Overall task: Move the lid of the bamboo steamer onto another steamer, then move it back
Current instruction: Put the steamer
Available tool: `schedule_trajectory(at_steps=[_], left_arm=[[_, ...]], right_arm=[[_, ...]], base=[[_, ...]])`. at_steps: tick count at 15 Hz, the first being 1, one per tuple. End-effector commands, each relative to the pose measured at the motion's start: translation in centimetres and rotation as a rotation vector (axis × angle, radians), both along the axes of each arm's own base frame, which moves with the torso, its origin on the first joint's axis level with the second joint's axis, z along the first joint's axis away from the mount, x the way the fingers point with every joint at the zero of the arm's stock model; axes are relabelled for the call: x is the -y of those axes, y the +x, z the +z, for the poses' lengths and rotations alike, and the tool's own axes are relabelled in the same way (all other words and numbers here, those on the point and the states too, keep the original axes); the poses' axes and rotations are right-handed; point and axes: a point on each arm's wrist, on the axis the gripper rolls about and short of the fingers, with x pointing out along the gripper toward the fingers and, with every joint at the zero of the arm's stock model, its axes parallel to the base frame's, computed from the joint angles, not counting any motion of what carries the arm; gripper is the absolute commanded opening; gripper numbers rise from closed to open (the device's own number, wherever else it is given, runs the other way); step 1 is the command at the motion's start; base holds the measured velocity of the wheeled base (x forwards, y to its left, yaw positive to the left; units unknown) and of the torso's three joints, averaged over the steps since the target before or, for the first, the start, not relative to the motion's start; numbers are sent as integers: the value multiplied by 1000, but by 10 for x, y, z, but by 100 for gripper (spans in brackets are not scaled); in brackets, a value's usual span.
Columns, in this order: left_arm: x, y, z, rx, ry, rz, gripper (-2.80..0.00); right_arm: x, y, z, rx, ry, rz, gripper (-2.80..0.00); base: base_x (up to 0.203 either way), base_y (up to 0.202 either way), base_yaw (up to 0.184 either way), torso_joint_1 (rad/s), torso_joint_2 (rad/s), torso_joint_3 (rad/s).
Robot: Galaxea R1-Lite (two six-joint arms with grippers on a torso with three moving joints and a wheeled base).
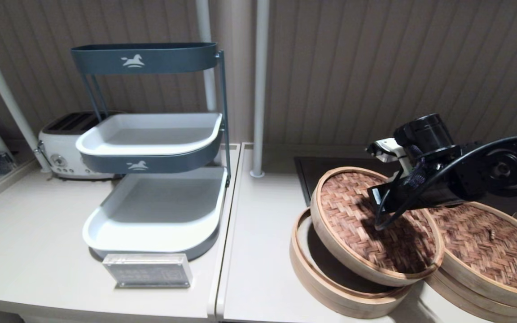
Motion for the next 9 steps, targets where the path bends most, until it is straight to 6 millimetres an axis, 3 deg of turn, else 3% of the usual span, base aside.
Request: schedule_trajectory(at_steps=[1, 4, 9], left_arm=[[0, 2, -8, -25, 0, 0, -280], [0, 2, -8, -24, 0, 0, -280], [0, 2, -8, -24, 0, 0, -280]], right_arm=[[5, 0, 9, 2, -6, -11, -280], [16, 1, 20, 2, -28, -23, -280], [15, 5, 20, 0, -31, -19, -280]], base=[[0, 0, 0, 0, 0, 0], [0, 0, 0, 0, 0, 0], [0, 0, 0, 0, 0, 0]])
